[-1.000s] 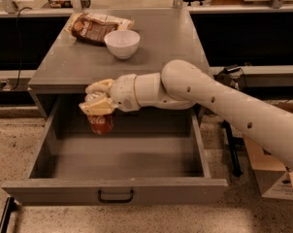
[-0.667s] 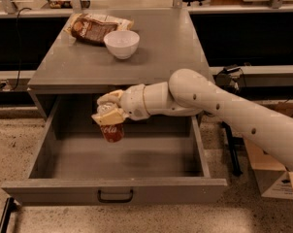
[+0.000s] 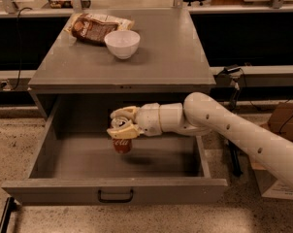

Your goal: Place coke can into top drawer

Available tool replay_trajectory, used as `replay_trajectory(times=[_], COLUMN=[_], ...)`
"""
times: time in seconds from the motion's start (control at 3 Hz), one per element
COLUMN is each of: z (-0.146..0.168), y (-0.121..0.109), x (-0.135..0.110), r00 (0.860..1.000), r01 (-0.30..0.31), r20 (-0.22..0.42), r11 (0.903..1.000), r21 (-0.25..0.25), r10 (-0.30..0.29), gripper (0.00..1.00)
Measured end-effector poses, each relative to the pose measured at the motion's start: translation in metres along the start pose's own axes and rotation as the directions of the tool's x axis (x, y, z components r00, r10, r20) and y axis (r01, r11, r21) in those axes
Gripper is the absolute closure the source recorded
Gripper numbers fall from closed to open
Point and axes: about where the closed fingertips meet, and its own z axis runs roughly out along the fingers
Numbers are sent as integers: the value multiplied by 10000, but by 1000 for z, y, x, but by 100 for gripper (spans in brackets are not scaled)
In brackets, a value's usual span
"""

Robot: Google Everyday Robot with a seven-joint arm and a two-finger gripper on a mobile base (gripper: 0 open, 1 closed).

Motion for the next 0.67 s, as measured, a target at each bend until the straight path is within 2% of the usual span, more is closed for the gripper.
replay_trajectory(times=[0.67], z=[-11], y=[6], x=[27], r00=[9984], r01=[427], r20=[380], r11=[9979], r21=[-478], r10=[-409], gripper=[57])
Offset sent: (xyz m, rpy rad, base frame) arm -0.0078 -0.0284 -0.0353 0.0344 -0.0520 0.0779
